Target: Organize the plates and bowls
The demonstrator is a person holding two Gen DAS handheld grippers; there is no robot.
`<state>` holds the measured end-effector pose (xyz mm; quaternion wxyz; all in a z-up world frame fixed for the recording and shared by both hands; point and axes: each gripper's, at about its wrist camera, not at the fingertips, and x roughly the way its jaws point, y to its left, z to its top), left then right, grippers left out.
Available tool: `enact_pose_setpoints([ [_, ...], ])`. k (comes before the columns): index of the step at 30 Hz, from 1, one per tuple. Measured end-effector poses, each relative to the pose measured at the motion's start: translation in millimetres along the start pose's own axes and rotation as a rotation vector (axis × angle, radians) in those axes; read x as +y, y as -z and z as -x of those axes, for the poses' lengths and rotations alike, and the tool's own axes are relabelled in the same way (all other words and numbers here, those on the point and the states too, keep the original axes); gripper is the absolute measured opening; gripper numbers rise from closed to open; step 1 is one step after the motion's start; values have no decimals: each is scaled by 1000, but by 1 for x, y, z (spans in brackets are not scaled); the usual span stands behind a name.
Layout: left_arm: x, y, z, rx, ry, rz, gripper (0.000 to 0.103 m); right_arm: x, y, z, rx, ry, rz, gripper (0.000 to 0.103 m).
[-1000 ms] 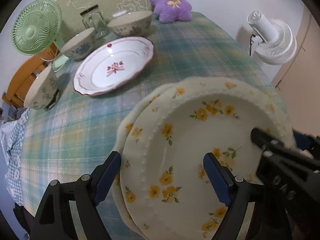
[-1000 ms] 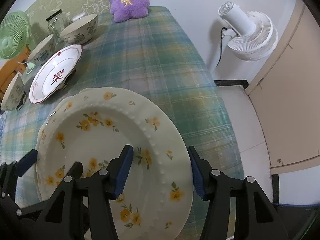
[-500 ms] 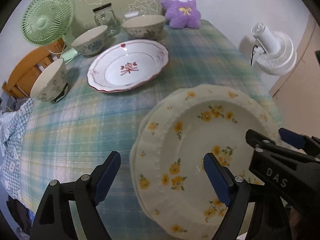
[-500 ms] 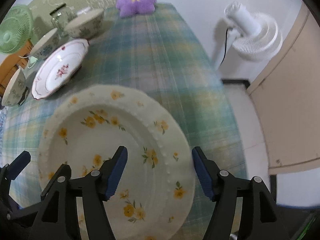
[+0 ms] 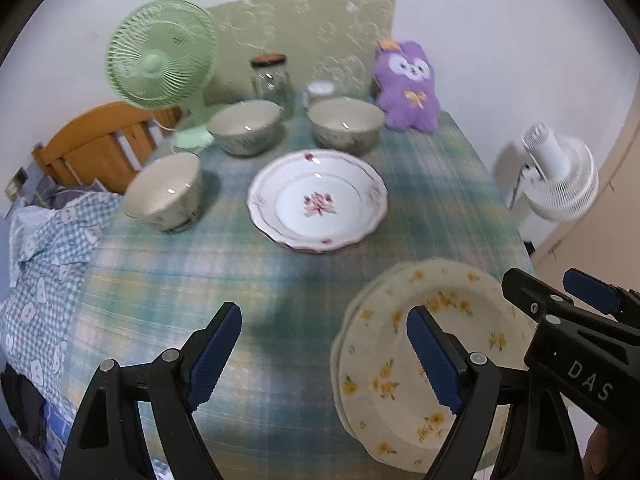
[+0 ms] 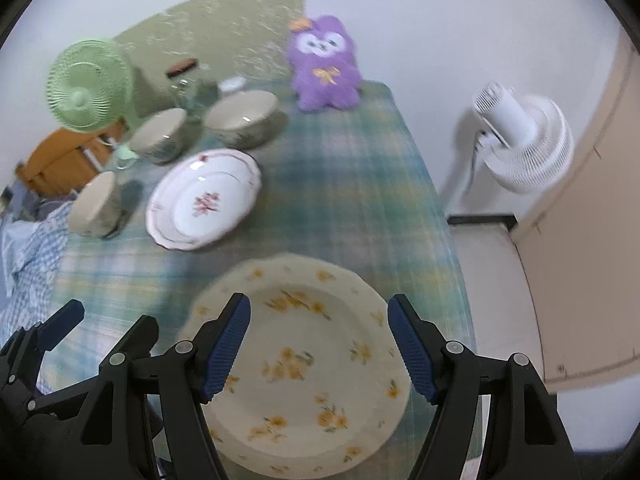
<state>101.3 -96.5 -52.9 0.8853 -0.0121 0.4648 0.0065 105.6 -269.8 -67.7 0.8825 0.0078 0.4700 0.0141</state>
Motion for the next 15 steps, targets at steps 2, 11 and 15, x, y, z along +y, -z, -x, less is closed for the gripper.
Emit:
enact_pose_setpoints([
  [2, 5, -5, 3, -21, -21, 16, 86, 6, -6, 1, -19, -28, 19, 74],
  [11, 24, -33, -8, -58, -56, 22, 85, 32, -36, -14, -41, -63, 17, 74],
  [15, 37, -53, -28, -55, -45, 20, 85, 48, -53, -27, -55, -31, 14, 74],
])
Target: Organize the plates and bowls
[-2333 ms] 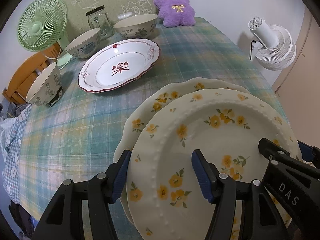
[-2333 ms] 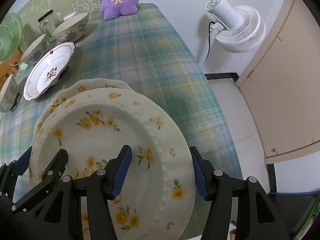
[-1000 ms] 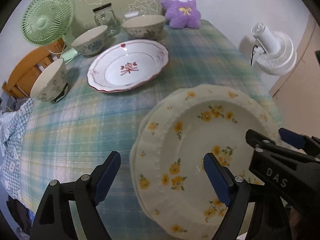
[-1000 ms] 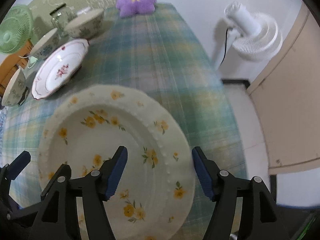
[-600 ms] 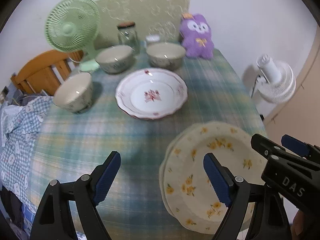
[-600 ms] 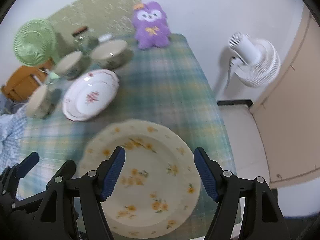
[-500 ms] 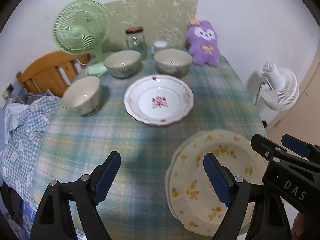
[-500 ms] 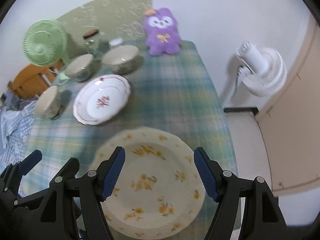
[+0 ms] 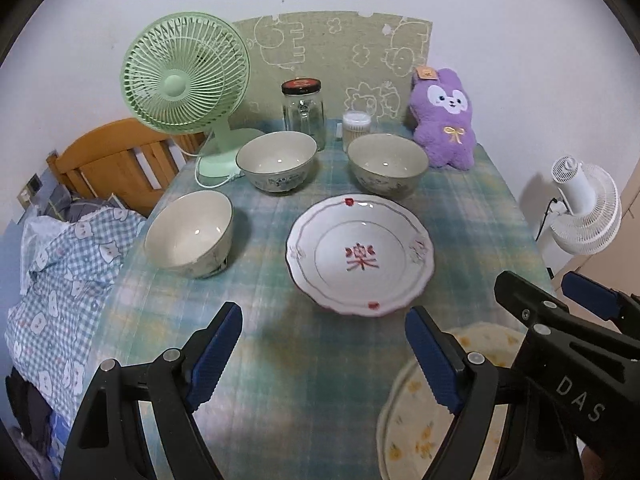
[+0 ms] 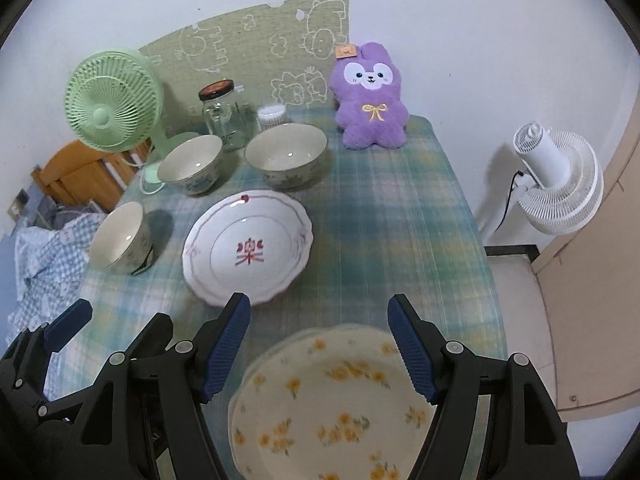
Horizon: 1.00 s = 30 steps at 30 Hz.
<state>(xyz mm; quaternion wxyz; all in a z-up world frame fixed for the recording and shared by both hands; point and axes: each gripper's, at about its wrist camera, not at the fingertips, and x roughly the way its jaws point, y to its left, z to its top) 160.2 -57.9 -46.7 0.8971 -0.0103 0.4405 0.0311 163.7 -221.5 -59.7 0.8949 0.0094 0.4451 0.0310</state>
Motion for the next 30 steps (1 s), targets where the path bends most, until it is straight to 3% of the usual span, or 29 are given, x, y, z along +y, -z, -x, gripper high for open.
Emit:
enact_pose_setpoints([
  [7, 13, -24, -46, -24, -19, -20, 81, 24, -24, -42, -2, 39, 0, 75],
  [15, 21, -42, -99, 14, -5, -22, 78, 37, -43, -94, 22, 77, -18, 75],
  [25, 21, -44, -150, 67, 18, 1, 72, 34, -51, -145, 58, 130, -32, 74],
  [30, 20, -41, -166, 93, 12, -2, 67, 30, -47, -166, 96, 135, -48, 68],
])
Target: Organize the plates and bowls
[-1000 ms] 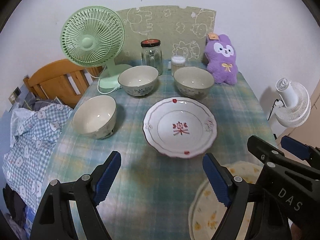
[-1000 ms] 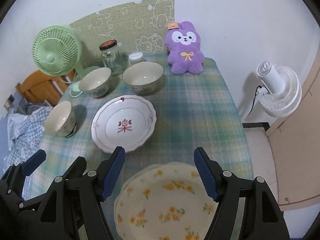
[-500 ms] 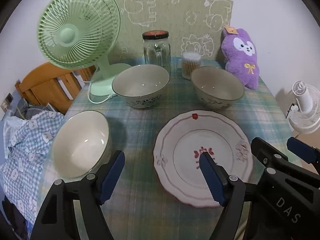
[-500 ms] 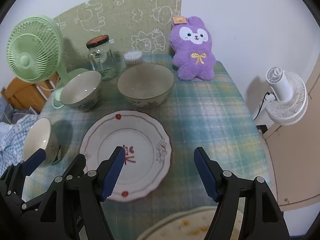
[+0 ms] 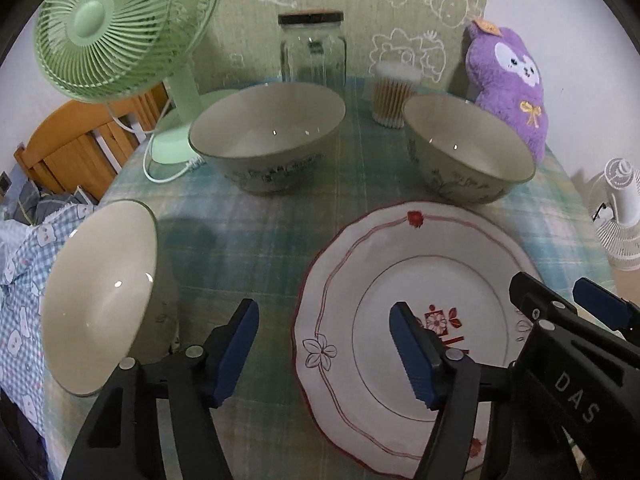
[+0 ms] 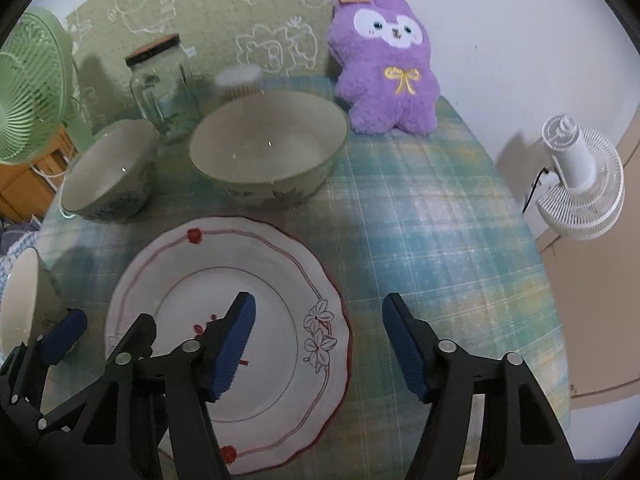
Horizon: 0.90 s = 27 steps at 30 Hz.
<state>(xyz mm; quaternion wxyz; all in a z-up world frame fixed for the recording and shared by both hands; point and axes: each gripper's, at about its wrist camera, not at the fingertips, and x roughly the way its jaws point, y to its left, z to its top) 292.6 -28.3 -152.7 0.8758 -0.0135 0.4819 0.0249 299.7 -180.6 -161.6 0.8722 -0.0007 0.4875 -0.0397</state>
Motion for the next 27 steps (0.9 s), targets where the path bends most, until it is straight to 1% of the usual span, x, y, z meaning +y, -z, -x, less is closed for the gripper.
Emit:
enact_pose_setpoints([
  [2, -1, 1, -6, 11, 1, -2, 62, 0, 1, -7, 13, -1, 0, 63],
  [4, -1, 2, -12, 28, 9, 1, 52, 0, 2, -13, 29, -7, -2, 59],
  [5, -1, 1, -15, 36, 19, 7, 50, 0, 2, -17, 39, -11, 0, 55],
  [7, 0, 1, -18, 46, 35, 17, 46, 2, 4, -22, 58, -20, 5, 52],
  [11, 0, 1, -19, 47, 35, 20, 45, 3, 6, -22, 53, -5, 4, 51],
  [13, 0, 0, -18, 47, 33, 15, 43, 3, 6, -22, 62, -1, 3, 50],
  [15, 1, 0, -18, 51, 31, 11, 43, 4, 6, -21, 76, 7, 3, 48],
  [18, 1, 1, -13, 48, 28, 0, 43, 4, 8, -16, 81, 4, -4, 48],
  [22, 1, 3, 0, 33, 30, -26, 43, 4, 13, -3, 77, 7, -18, 48],
  [27, 3, 9, 21, 24, 45, -27, 43, 4, 20, 21, 68, 16, -37, 48],
])
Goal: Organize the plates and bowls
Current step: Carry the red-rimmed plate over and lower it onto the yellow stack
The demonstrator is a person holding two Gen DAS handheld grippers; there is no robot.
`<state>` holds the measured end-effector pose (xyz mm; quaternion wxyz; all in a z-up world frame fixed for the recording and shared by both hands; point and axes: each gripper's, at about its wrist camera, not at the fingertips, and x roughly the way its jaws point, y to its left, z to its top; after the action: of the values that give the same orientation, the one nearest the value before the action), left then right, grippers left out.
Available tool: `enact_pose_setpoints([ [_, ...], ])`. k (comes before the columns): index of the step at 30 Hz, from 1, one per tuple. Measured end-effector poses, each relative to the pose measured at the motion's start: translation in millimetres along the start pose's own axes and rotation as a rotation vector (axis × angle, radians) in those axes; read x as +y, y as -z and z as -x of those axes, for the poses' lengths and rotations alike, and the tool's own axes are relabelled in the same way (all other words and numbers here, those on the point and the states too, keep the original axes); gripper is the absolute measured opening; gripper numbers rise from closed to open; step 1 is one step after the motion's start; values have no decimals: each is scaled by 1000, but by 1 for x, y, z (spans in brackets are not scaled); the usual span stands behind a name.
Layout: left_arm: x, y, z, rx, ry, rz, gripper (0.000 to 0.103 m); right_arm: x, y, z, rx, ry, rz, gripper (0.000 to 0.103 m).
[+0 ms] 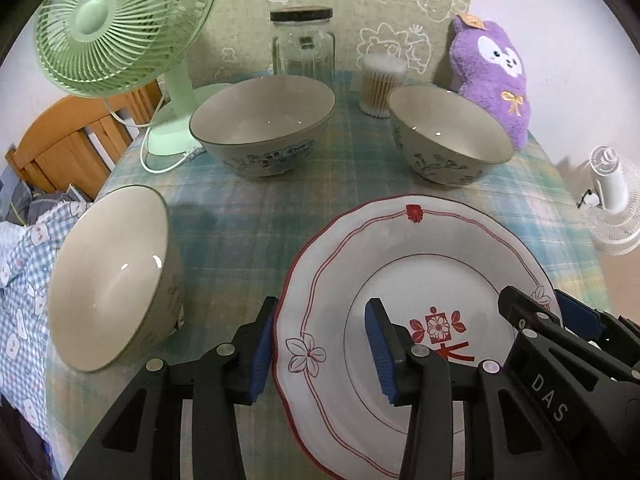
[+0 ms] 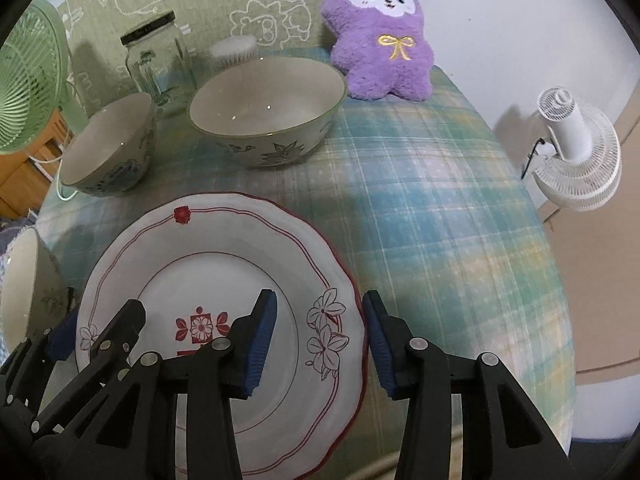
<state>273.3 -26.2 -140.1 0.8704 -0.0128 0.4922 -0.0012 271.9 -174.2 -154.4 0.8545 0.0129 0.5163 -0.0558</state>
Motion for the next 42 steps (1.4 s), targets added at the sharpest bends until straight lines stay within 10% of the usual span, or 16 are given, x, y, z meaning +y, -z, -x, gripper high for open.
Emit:
enact_pose_setpoints([
  [19, -39, 46, 89, -83, 3, -54, 43, -48, 50, 92, -86, 13, -21, 48],
  [42, -121, 129, 102, 2, -9, -49, 43, -134, 127, 93, -1, 35, 32, 48],
])
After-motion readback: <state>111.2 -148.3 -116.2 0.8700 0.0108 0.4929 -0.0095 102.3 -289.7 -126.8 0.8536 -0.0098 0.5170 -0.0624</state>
